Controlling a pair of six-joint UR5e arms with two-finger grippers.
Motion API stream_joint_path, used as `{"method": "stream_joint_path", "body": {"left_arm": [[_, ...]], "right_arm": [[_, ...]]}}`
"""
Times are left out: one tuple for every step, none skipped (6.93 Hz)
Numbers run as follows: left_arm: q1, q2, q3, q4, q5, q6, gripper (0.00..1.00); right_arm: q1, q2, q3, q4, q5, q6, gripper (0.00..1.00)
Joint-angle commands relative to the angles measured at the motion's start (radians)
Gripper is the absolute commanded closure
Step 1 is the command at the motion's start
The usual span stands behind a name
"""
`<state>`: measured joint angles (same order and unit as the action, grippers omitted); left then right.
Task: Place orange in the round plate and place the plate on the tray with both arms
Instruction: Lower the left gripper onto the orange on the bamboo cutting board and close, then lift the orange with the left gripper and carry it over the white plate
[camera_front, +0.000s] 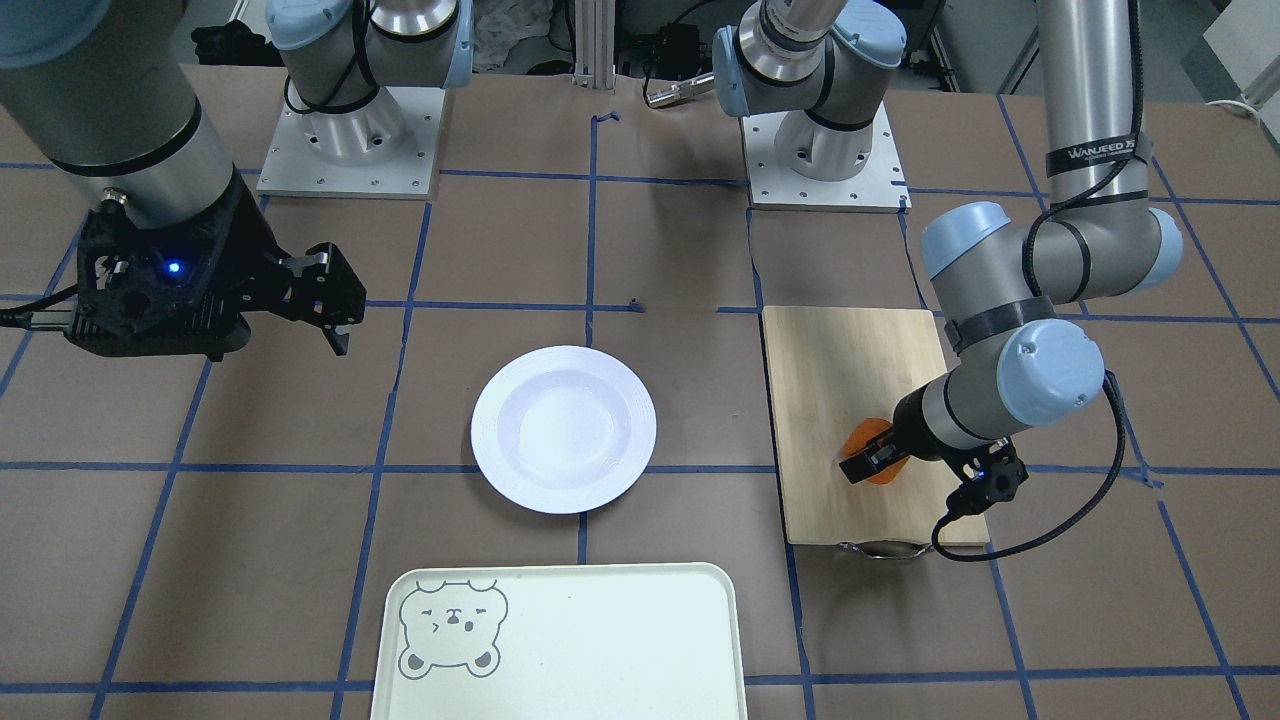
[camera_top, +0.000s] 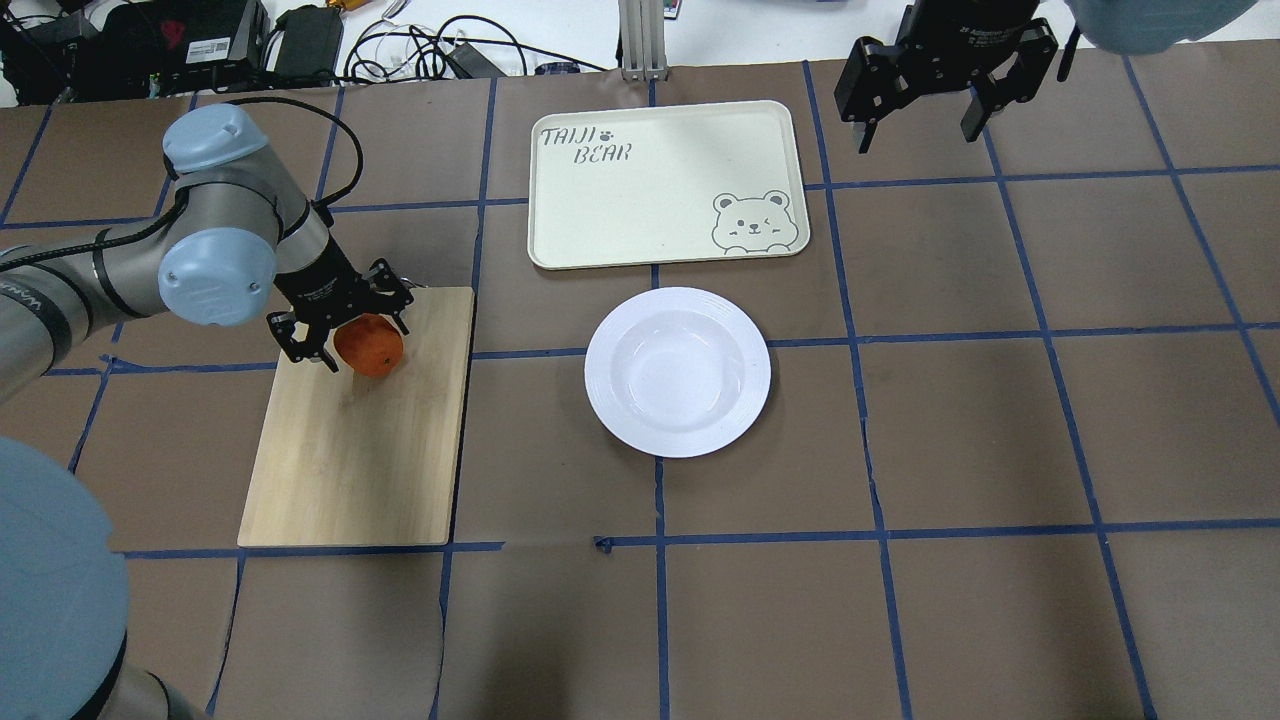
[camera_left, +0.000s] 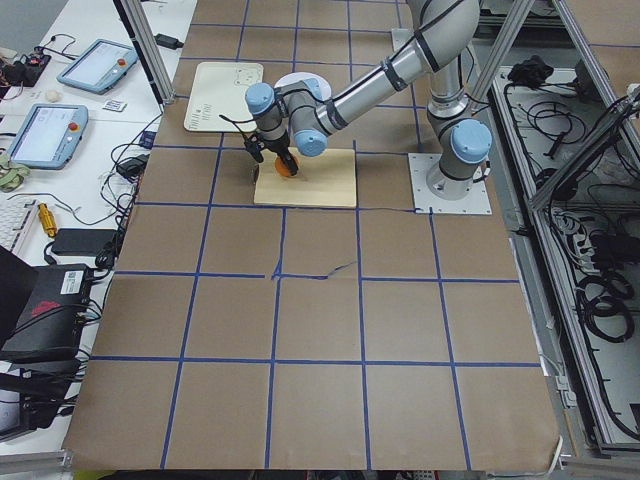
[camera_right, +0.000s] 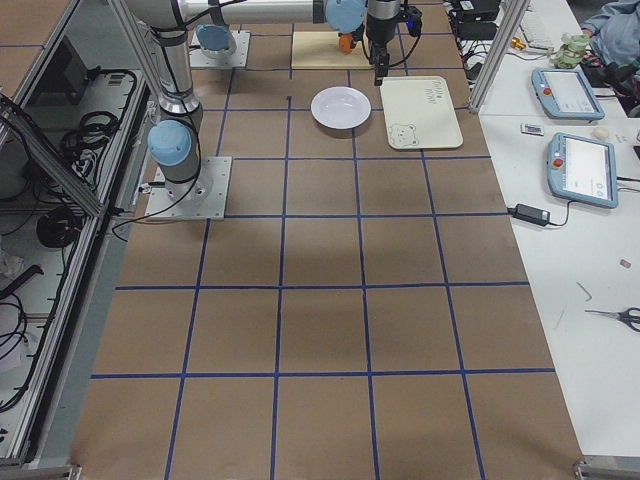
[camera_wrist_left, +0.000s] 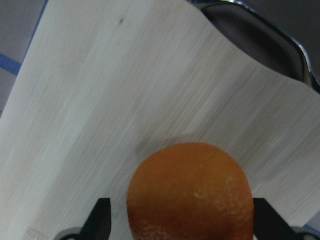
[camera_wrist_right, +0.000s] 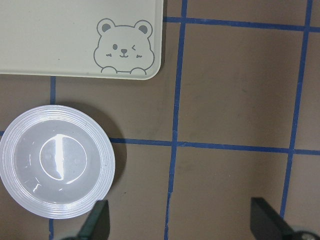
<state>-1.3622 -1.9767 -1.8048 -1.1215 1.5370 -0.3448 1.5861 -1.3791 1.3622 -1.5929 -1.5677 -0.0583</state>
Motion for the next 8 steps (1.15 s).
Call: {"method": "stream_joint_path", "body": {"left_arm": [[0.000, -0.008, 0.008, 0.022, -0.003, -0.005, 0.81], [0.000, -0.008, 0.022, 0.023, -0.009, -0.006, 0.99], [-0.006, -0.001, 0.072, 0.025, -0.027, -0.057, 1.00], [-0.027, -0.004, 0.134, 0.019, -0.106, -0.180, 1.00], [-0.072, -0.007, 0.171, 0.020, -0.173, -0.250, 1.00], [-0.145, -0.016, 0.177, 0.034, -0.187, -0.345, 1.00], [-0.226, -0.022, 0.177, 0.067, -0.187, -0.446, 1.00], [-0.307, -0.028, 0.170, 0.115, -0.189, -0.533, 0.99]], "right_arm": [[0.000, 0.000, 0.000, 0.001, 0.000, 0.000, 0.00], [0.000, 0.000, 0.000, 0.001, 0.000, -0.002, 0.00], [0.000, 0.000, 0.000, 0.001, 0.000, -0.002, 0.00], [0.000, 0.000, 0.000, 0.001, 0.000, 0.000, 0.00], [0.000, 0.000, 0.006, 0.001, 0.000, 0.000, 0.00], [-0.005, -0.003, 0.030, -0.013, 0.002, 0.001, 0.00], [-0.006, -0.008, 0.044, -0.015, 0.002, 0.001, 0.00], [-0.006, -0.008, 0.044, -0.016, 0.002, 0.001, 0.00]]}}
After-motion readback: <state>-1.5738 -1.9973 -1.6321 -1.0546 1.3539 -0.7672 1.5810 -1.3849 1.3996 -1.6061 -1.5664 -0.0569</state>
